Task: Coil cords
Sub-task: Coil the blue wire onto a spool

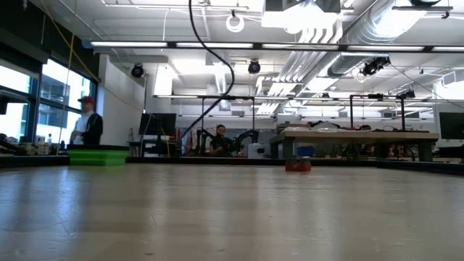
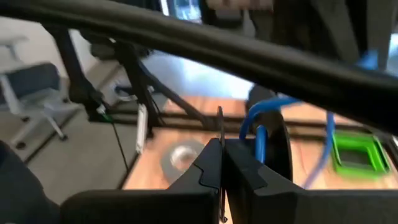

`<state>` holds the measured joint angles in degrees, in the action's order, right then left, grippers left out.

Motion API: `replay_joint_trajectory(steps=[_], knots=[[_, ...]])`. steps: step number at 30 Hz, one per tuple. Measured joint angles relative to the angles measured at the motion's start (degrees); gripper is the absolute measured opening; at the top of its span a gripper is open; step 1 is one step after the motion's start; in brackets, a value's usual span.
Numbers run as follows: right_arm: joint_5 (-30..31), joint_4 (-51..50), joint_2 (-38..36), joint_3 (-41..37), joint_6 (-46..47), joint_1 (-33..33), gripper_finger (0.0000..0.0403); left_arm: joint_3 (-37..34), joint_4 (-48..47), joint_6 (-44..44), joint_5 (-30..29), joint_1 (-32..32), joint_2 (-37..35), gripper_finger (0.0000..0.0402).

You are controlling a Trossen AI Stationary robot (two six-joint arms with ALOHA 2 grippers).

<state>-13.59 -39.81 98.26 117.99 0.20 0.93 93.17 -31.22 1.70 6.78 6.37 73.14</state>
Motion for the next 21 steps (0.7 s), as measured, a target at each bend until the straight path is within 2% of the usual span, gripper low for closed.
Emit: replay_joint_trajectory(steps=[6, 13, 21], knots=[[-3.54, 4.89, 0.09, 0.00, 1.39, 0.13, 0.0000, 0.00, 1.61, 1.98, 0.86, 0.00, 0.95, 0.0004], [-4.61, 8.92, 0.07, 0.00, 2.45, 0.35, 0.0000, -0.02, 6.64, 1.82, 2.02, -0.04, 2.46, 0.0005], [-4.78, 14.25, 0.07, 0.00, 2.49, 0.35, 0.0000, -0.02, 6.73, -1.12, 7.12, -0.04, 4.28, 0.0005]])
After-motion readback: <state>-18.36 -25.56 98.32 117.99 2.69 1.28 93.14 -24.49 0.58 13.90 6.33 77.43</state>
